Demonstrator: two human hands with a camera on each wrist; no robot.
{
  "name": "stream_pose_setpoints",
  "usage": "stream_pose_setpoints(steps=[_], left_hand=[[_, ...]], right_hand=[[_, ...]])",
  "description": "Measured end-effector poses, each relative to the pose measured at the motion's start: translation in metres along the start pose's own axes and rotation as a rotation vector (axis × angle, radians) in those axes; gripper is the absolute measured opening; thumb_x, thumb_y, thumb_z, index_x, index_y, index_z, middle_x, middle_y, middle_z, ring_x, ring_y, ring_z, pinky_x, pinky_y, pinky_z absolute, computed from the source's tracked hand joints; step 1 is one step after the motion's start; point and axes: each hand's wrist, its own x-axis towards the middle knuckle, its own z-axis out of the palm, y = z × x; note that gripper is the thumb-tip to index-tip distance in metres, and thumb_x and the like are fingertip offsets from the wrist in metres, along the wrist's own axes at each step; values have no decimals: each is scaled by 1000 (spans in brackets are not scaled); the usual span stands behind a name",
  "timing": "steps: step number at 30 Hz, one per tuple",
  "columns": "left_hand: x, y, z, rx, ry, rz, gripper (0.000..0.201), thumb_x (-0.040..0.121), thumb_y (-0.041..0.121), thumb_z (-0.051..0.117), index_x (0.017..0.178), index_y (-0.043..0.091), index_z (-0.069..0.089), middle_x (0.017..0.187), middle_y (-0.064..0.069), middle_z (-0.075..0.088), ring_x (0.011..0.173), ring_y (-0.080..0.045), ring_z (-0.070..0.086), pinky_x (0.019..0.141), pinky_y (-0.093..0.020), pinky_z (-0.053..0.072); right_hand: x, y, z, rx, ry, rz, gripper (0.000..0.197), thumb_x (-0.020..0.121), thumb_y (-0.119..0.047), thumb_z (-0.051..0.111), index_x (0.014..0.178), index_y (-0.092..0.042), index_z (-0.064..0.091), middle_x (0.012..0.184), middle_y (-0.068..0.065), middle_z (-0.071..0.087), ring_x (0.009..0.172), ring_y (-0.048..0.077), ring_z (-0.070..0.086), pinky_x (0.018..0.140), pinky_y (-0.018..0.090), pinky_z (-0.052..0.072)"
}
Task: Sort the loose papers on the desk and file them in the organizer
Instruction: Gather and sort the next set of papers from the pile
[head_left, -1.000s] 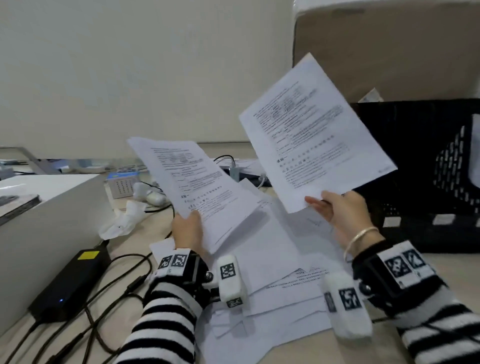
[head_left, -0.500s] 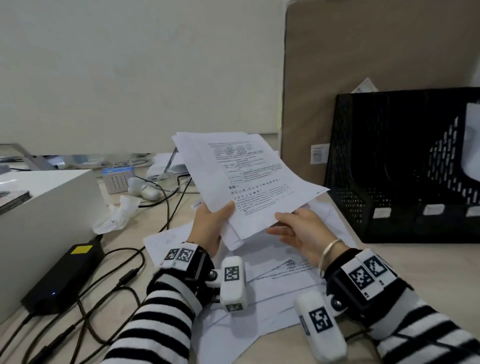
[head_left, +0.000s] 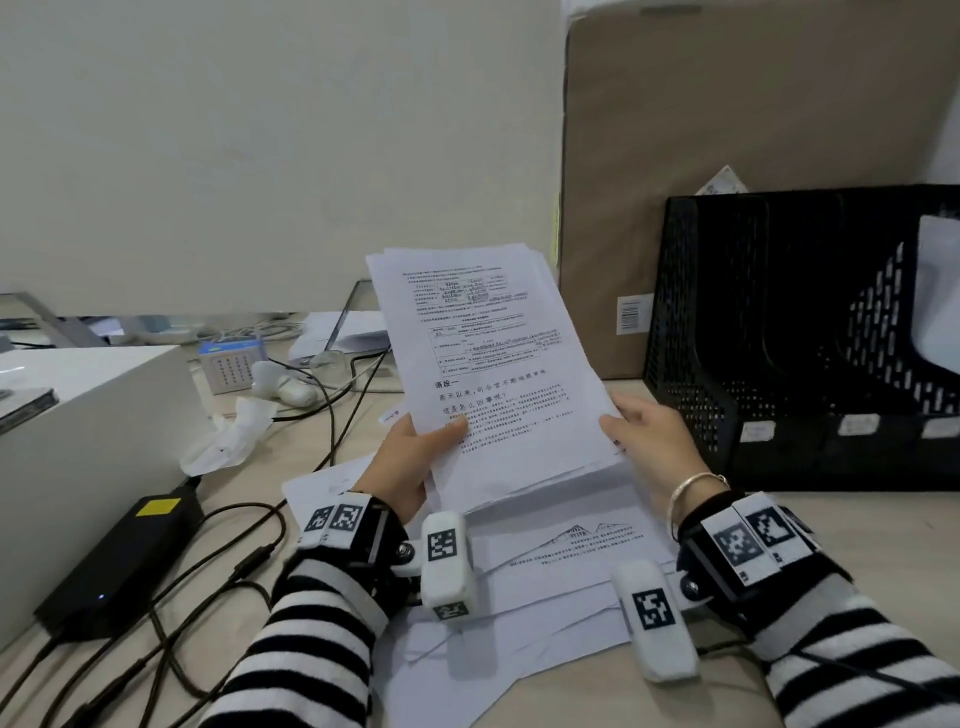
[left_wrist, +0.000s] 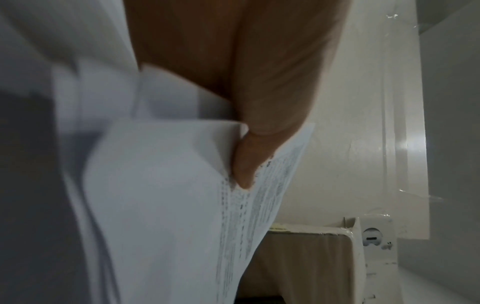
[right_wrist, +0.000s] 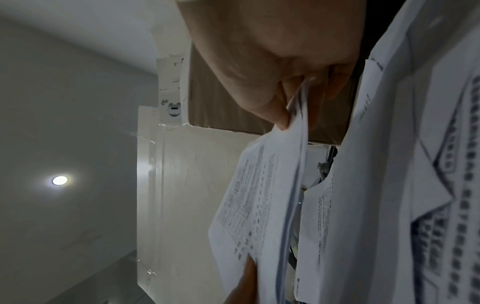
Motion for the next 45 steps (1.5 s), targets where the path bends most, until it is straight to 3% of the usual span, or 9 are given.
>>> stream_pose_setpoints(steps=[4, 11, 15, 18, 21, 29, 36, 40, 45], left_hand=[[7, -1, -12, -11, 226, 22, 21, 93, -4, 54, 110, 5, 62, 103, -14, 70, 91, -31, 67, 84, -43, 54], [19, -4, -43, -59, 781, 74, 38, 87, -5, 51, 125, -3, 57, 120, -19, 64, 106, -34, 62, 96, -47, 50], [22, -4, -47, -86, 853, 99, 40, 87, -5, 48, 126, -3, 57, 121, -16, 64, 108, -32, 62, 97, -43, 50], [22, -3, -48, -69, 867, 113, 39, 89, -2, 50, 127, -1, 56, 122, -15, 63, 108, -31, 60, 94, -37, 49], [19, -1, -49, -83, 869, 115, 38, 90, -3, 49, 128, -1, 56, 119, -12, 63, 107, -28, 59, 90, -31, 47], [23, -2, -65, -122, 840, 57, 33, 91, -2, 50, 122, -8, 57, 116, -20, 65, 88, -25, 58, 78, -33, 46], [21, 2, -65, -199, 802, 45, 32, 89, -2, 51, 120, -6, 60, 115, -17, 66, 85, -23, 58, 77, -33, 48], [17, 4, -62, -235, 790, 48, 31, 89, -5, 52, 119, -5, 58, 113, -16, 66, 85, -23, 58, 76, -31, 46], [12, 10, -50, -262, 676, 14, 24, 88, -11, 48, 105, 6, 54, 101, -14, 64, 84, -28, 59, 71, -36, 50]], right_hand=[[3, -6, -7, 61, 65, 56, 31, 90, -8, 59, 121, -11, 62, 106, 4, 69, 87, 10, 62, 64, 18, 42], [29, -31, -6, -49, -1, 166, 13, 86, -7, 64, 88, -19, 69, 93, 0, 71, 77, 8, 61, 66, 23, 39], [70, -44, 25, -575, -250, 138, 9, 84, -12, 69, 89, -18, 71, 80, -6, 66, 78, 11, 61, 53, 19, 36], [93, -46, 55, -1039, -498, 92, 34, 83, -18, 72, 117, -15, 66, 110, -3, 66, 97, 15, 59, 68, 19, 46], [108, -43, 79, -1166, -617, 32, 53, 81, -16, 73, 132, -18, 56, 139, 2, 52, 126, 19, 49, 102, 25, 35], [117, -33, 119, -1428, -802, -37, 73, 70, -48, 77, 135, -30, 48, 134, -5, 53, 118, 19, 52, 101, 34, 43], [119, -42, 111, -1477, -590, -107, 24, 80, -36, 71, 81, -17, 57, 84, -3, 54, 85, 21, 52, 68, 23, 37], [119, -70, 78, -1202, -10, -140, 28, 90, -15, 53, 118, -10, 57, 117, 11, 63, 110, 31, 58, 89, 32, 39], [96, -107, 26, -627, 472, -375, 30, 85, 2, 44, 106, -10, 61, 97, 19, 65, 96, 39, 57, 91, 39, 37]])
